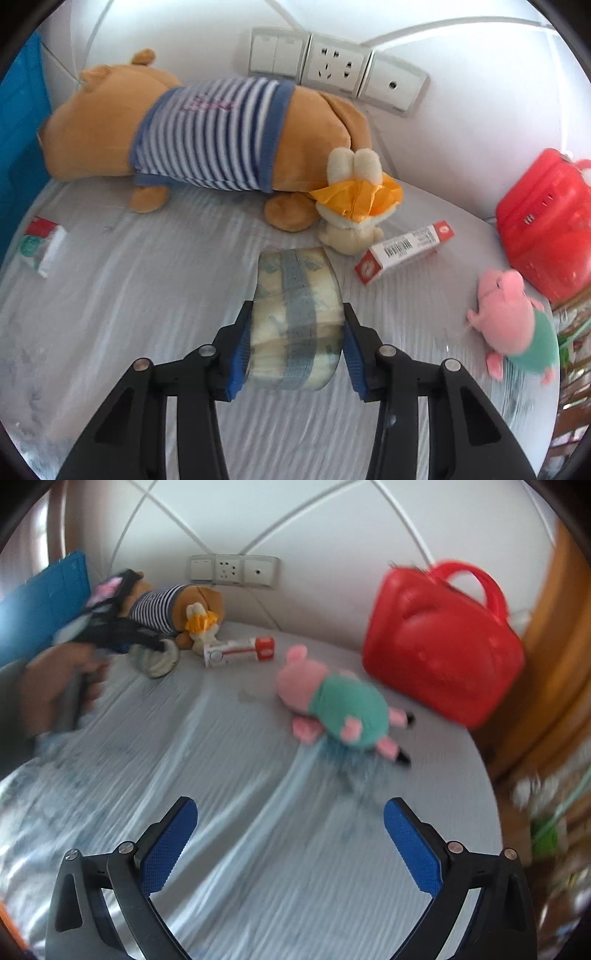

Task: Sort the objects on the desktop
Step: 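Grasp the tape roll with the left tool while the right tool grasps the pig plush, then carry the tape roll and pig plush over the blue crate, then open both tools to drop the tape roll and pig plush into the crate, then move the right tool to the red-white medicine box and grasp it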

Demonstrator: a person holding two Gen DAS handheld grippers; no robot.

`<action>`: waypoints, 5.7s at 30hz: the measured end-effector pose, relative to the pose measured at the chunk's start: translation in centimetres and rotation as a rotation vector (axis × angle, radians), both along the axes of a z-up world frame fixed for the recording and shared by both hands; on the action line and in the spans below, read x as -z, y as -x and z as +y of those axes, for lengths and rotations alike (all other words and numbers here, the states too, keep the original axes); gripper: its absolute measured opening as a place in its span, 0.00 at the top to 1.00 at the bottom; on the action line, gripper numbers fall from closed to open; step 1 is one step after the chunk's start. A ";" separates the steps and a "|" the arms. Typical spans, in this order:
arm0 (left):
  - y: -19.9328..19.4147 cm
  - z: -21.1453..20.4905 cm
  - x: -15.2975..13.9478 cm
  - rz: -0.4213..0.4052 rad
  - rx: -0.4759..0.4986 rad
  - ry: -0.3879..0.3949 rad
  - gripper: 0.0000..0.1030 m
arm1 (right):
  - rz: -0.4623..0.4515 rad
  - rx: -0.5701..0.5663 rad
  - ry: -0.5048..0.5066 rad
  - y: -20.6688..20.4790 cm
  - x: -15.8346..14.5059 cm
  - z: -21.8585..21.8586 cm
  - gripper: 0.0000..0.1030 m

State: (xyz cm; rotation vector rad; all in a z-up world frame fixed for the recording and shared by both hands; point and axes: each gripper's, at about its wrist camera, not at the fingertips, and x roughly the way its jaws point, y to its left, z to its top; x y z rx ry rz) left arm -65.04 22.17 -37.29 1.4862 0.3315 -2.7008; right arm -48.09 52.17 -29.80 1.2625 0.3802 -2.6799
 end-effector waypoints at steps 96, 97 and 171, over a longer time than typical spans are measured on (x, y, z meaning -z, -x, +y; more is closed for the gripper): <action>-35.4 -55.9 -45.2 0.554 -0.010 0.145 0.58 | 0.220 -0.256 0.219 -13.0 -29.9 -58.2 0.35; -35.0 -57.5 -45.4 0.555 -0.012 0.152 0.58 | 0.218 -0.259 0.224 -12.4 -30.3 -59.9 0.35; -28.1 -28.1 -23.4 0.191 0.250 0.063 0.00 | 0.043 0.141 0.221 -8.8 -15.8 -27.9 0.00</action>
